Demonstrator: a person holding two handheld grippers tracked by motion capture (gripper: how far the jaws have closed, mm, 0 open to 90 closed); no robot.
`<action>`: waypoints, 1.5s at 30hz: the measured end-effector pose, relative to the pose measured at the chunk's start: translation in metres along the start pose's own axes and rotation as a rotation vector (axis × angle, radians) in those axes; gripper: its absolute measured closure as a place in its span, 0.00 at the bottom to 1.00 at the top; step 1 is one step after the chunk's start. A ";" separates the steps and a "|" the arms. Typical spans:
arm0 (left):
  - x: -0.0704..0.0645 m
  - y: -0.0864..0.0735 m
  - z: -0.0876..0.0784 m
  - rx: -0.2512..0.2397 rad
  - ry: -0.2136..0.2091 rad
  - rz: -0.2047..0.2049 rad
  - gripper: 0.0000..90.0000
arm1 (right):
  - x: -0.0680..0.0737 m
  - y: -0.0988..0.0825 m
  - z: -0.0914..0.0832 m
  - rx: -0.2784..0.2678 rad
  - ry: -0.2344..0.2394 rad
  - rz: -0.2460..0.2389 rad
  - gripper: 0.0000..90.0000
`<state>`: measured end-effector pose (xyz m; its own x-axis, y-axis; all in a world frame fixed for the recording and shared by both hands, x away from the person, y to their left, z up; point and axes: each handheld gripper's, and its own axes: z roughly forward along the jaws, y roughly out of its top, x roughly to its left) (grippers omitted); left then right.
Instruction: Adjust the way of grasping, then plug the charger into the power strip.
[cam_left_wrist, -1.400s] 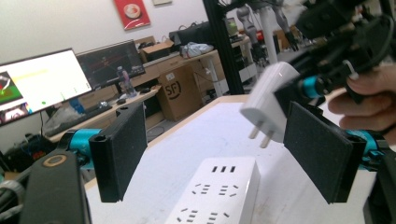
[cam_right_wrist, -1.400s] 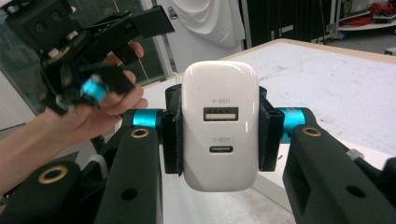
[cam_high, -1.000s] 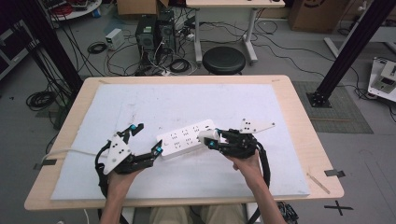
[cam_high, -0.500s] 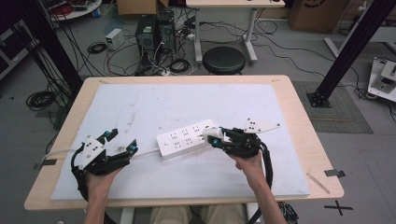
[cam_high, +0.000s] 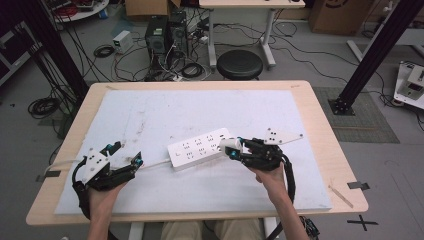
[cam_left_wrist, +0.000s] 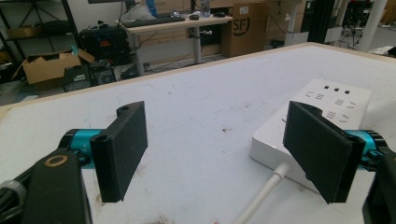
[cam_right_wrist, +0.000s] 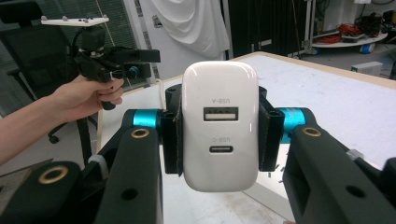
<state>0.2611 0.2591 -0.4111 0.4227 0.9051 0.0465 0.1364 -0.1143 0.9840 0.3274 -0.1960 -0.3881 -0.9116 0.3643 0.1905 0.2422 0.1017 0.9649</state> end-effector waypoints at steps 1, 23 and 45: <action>0.000 0.000 0.000 -0.001 0.000 0.000 0.25 | 0.000 0.000 -0.001 0.004 -0.002 -0.001 0.70; -0.006 -0.001 -0.013 0.005 0.012 0.012 0.26 | -0.044 0.030 0.014 0.279 0.059 -0.138 0.70; -0.015 -0.007 -0.016 0.028 0.013 0.024 0.28 | -0.081 0.062 0.082 0.618 0.199 -0.354 0.70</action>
<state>0.2394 0.2531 -0.4162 0.4141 0.9074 0.0720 0.1516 -0.1468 0.9775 0.4432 -0.1428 -0.3588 -0.9986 0.0443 -0.0272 0.0120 0.7063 0.7078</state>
